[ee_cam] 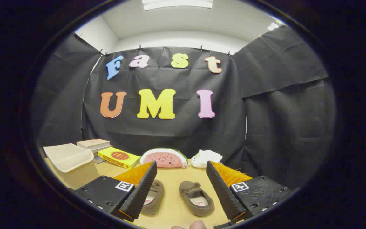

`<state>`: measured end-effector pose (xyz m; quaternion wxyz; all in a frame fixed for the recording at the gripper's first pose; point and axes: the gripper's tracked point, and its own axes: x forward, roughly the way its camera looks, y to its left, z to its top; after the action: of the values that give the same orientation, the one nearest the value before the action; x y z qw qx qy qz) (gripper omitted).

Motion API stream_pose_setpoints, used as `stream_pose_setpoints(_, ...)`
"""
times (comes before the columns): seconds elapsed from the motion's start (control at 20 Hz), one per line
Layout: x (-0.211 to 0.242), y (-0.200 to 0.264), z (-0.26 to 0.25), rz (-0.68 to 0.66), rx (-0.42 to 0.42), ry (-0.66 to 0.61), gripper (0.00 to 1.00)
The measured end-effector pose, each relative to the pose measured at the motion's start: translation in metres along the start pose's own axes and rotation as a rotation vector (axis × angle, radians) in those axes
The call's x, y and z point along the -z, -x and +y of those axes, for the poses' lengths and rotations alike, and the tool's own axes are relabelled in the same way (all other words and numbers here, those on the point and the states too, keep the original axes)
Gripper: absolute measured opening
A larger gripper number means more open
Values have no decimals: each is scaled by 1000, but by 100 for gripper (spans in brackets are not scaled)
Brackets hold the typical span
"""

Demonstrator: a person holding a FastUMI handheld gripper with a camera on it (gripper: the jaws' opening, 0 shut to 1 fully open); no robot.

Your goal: Open the storage box then place both shoes into the box .Put the left shoe in first, then the right shoe, with the right side of both shoes facing outward in a uniform manner.

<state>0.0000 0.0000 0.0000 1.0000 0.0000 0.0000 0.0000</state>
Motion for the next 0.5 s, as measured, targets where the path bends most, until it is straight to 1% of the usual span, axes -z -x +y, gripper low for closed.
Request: stream_pose_setpoints(0.5,-16,2,5,-26,-1,-13,95)
